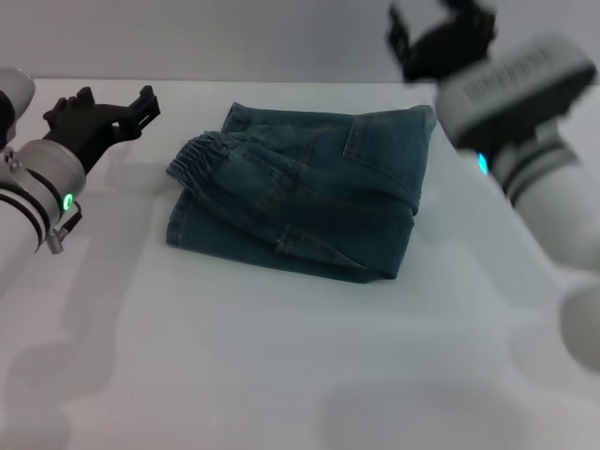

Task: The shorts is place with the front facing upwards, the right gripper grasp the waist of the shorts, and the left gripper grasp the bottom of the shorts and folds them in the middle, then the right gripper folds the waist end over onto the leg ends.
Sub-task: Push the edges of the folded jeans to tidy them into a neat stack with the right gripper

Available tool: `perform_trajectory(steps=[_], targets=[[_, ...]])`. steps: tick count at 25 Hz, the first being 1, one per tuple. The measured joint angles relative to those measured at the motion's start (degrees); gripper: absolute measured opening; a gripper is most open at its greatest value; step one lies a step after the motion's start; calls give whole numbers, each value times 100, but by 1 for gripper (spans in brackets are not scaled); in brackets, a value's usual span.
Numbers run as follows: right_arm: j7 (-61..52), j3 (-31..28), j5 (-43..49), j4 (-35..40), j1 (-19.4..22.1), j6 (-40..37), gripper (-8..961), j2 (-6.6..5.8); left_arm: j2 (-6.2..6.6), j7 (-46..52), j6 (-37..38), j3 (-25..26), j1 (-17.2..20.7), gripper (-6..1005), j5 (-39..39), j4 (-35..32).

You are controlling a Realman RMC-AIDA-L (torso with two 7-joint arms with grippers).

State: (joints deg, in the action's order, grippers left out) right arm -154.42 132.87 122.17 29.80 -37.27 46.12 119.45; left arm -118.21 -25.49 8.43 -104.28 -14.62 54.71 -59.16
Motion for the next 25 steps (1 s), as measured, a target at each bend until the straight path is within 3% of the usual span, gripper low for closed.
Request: perform_trajectory(steps=[3,6,10,13,18,25], targets=[[-1027,223,609,56,526,39,513,32,5,0,279,-95,-47,846,-59,127],[-1201,628,623,218,925,37,510,39,6,28,584,-187,-55,846,-78,225],[-1525,1182,585,268,1072,-30,507,36,1,55,780,-299,-118,845,-81,350],[-1559,1527,573,327,1051,-187,311,31,-2,57,797,-341,-262,845,-76,516],[-1547,1791,557,523,1014,-647,93,31,-6,59,805,-439,-340,844,-35,558],[-1521,1903,271,479,1024,-929,-2,34,-17,67,810,-478,-329,845,-23,561]])
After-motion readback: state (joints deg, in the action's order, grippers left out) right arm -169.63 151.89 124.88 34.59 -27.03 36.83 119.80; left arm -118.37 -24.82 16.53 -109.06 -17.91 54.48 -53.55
